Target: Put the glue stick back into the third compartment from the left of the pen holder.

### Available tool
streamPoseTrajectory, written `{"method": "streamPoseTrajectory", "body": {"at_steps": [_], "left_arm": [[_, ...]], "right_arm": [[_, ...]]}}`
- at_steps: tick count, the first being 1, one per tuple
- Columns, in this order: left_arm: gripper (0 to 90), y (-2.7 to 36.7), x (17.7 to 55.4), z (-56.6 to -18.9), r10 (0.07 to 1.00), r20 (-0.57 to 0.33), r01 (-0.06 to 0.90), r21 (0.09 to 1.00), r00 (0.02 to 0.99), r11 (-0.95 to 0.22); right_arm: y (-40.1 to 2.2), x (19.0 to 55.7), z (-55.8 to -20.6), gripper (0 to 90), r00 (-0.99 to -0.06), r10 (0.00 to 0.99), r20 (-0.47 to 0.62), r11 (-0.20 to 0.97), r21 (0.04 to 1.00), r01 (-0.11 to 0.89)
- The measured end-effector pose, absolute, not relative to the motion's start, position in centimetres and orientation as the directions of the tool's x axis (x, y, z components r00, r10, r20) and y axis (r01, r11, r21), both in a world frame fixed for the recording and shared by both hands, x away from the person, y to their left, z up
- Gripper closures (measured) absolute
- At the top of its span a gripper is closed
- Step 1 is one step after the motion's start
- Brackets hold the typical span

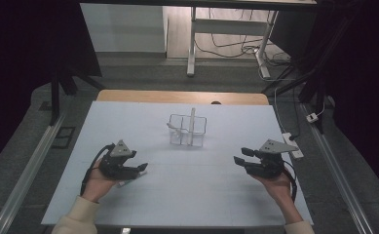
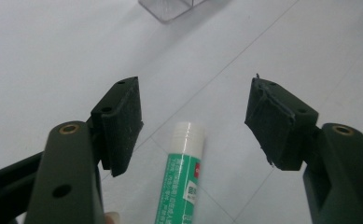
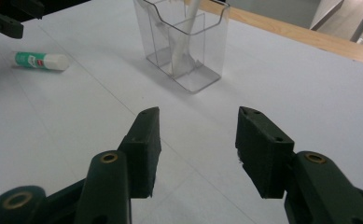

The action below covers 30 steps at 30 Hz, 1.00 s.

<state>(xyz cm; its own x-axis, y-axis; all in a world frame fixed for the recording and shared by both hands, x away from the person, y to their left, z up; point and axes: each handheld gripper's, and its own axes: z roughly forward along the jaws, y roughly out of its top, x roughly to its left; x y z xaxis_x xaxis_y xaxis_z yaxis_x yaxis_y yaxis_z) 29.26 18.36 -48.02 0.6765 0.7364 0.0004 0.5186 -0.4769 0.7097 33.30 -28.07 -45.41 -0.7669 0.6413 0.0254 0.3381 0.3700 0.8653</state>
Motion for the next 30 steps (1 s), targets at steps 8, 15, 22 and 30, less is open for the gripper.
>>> {"method": "streamPoseTrajectory", "body": {"at_steps": [8, 15, 22, 30], "left_arm": [[35.7, 17.9, 30.0, -48.7, 0.731, 0.005, 0.544, 0.665, 0.682, -0.512], [35.5, 17.2, 31.0, -49.8, 0.722, 0.013, 0.574, 0.597, 0.692, -0.560], [35.8, 16.6, 32.0, -50.7, 0.721, 0.018, 0.595, 0.550, 0.693, -0.586], [40.4, 16.5, 32.7, -51.4, 0.718, -0.001, 0.619, 0.507, 0.696, -0.600]], "right_arm": [[-29.1, 33.3, -45.9, 48.8, -0.751, 0.659, 0.035, 0.363, 0.860, 0.359], [-29.4, 33.1, -46.1, 48.5, -0.746, 0.664, 0.040, 0.359, 0.859, 0.366], [-29.6, 32.9, -46.5, 48.1, -0.743, 0.667, 0.043, 0.363, 0.852, 0.376], [-30.1, 32.7, -46.9, 47.6, -0.736, 0.676, 0.049, 0.369, 0.841, 0.395]]}}
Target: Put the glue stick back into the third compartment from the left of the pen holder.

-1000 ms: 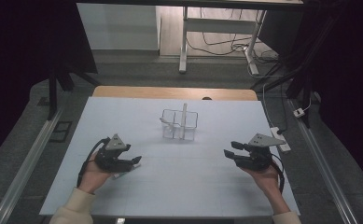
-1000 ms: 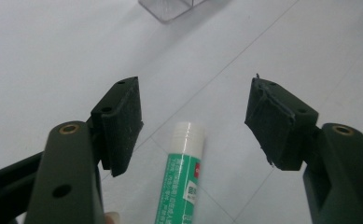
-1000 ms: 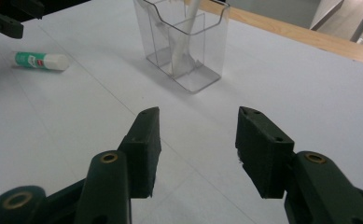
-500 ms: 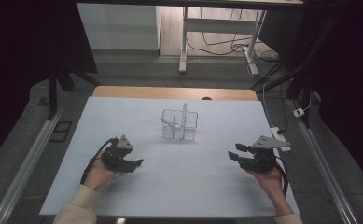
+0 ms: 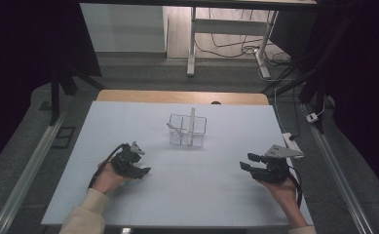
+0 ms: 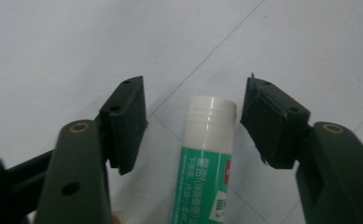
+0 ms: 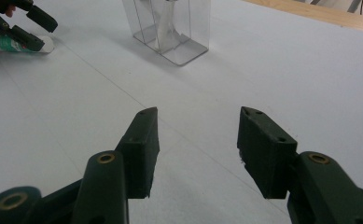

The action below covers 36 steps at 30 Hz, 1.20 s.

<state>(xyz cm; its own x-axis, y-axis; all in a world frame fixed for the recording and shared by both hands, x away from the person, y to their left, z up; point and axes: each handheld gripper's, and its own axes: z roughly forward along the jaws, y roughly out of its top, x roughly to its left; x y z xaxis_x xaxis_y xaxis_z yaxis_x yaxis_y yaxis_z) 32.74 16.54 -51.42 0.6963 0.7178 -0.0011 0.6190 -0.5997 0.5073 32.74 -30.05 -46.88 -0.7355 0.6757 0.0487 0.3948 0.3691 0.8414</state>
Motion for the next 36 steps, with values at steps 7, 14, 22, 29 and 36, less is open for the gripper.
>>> {"method": "streamPoseTrajectory", "body": {"at_steps": [7, 14, 22, 29, 36], "left_arm": [[50.7, 16.1, 32.9, -51.7, 0.695, -0.002, 0.616, 0.465, 0.719, -0.636], [63.8, 15.9, 32.8, -51.8, 0.676, -0.001, 0.602, 0.456, 0.737, -0.656], [64.7, 15.9, 32.7, -51.8, 0.676, 0.011, 0.597, 0.458, 0.737, -0.659], [64.9, 16.6, 32.3, -50.5, 0.687, 0.023, 0.579, 0.518, 0.726, -0.630], [64.9, 17.0, 31.6, -48.7, 0.699, 0.018, 0.537, 0.625, 0.715, -0.566]], "right_arm": [[-30.4, 32.6, -47.1, 47.2, -0.727, 0.685, 0.052, 0.367, 0.837, 0.406], [-30.6, 32.6, -47.2, 46.8, -0.722, 0.690, 0.059, 0.362, 0.835, 0.414], [-30.6, 32.7, -47.2, 46.5, -0.718, 0.693, 0.060, 0.363, 0.832, 0.419], [-30.7, 32.8, -47.3, 46.4, -0.717, 0.694, 0.069, 0.356, 0.833, 0.424], [-30.8, 33.0, -47.6, 45.7, -0.719, 0.690, 0.085, 0.344, 0.835, 0.429]]}}
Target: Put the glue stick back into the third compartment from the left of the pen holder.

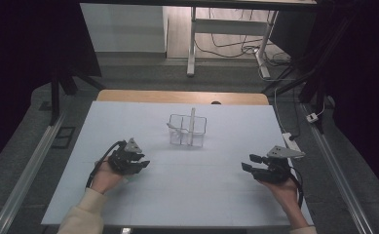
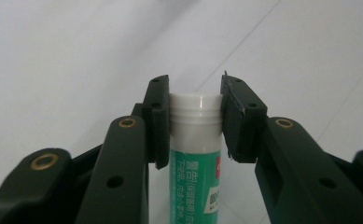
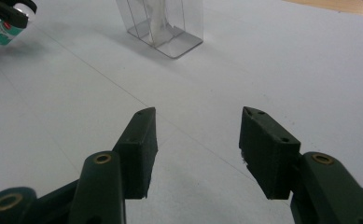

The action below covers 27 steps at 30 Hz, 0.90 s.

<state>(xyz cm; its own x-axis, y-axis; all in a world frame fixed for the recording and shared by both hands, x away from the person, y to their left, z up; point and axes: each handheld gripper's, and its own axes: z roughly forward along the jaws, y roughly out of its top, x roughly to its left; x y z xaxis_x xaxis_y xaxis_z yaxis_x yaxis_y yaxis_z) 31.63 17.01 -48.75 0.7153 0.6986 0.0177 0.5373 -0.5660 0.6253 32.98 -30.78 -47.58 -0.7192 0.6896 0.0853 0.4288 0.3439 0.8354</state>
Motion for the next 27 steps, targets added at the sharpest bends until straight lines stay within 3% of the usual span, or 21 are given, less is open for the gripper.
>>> {"method": "streamPoseTrajectory", "body": {"at_steps": [13, 27], "left_arm": [[64.9, 15.6, 31.1, -45.9, 0.700, -0.024, 0.440, 0.793, 0.714, -0.421], [64.9, 12.7, 31.8, -44.9, 0.686, -0.022, 0.379, 0.846, 0.728, -0.374]], "right_arm": [[-30.9, 33.1, -48.0, 43.9, -0.717, 0.690, 0.100, 0.327, 0.841, 0.432], [-30.8, 34.0, -48.2, 43.8, -0.711, 0.695, 0.111, 0.305, 0.849, 0.431]]}}
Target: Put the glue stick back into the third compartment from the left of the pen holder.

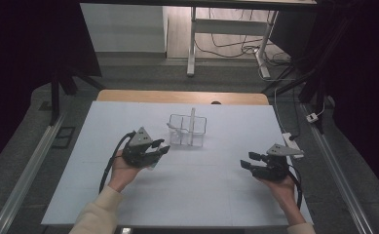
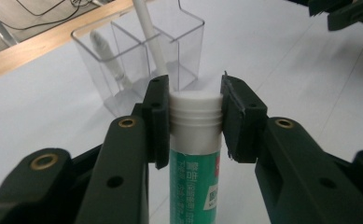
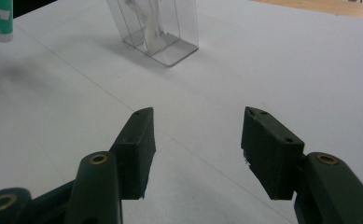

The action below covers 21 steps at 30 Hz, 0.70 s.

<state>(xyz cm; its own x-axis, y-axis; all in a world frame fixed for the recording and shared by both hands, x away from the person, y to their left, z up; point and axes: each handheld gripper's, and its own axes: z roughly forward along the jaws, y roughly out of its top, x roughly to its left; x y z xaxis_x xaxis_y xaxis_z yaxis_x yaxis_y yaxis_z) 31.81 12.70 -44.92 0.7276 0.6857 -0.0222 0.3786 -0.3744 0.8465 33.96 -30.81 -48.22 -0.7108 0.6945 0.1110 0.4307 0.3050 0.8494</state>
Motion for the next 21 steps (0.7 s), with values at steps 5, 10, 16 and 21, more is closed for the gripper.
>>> {"method": "streamPoseTrajectory", "body": {"at_steps": [5, 10, 16, 21], "left_arm": [[64.8, 11.7, 32.4, -44.4, 0.675, -0.036, 0.363, 0.863, 0.737, -0.351], [64.8, 10.7, 33.0, -44.0, 0.667, -0.035, 0.345, 0.875, 0.744, -0.338], [64.8, 9.5, 33.6, -44.1, 0.654, -0.035, 0.327, 0.885, 0.755, -0.331], [64.8, 8.5, 34.4, -43.9, 0.652, -0.041, 0.330, 0.885, 0.757, -0.328]], "right_arm": [[-30.7, 34.0, -48.2, 42.5, -0.716, 0.691, 0.097, 0.312, 0.854, 0.417], [-30.9, 33.9, -48.1, 41.5, -0.706, 0.702, 0.093, 0.311, 0.852, 0.421], [-31.0, 33.7, -48.2, 41.0, -0.700, 0.709, 0.084, 0.315, 0.850, 0.422], [-31.2, 33.6, -48.5, 40.6, -0.692, 0.717, 0.085, 0.317, 0.845, 0.432]]}}
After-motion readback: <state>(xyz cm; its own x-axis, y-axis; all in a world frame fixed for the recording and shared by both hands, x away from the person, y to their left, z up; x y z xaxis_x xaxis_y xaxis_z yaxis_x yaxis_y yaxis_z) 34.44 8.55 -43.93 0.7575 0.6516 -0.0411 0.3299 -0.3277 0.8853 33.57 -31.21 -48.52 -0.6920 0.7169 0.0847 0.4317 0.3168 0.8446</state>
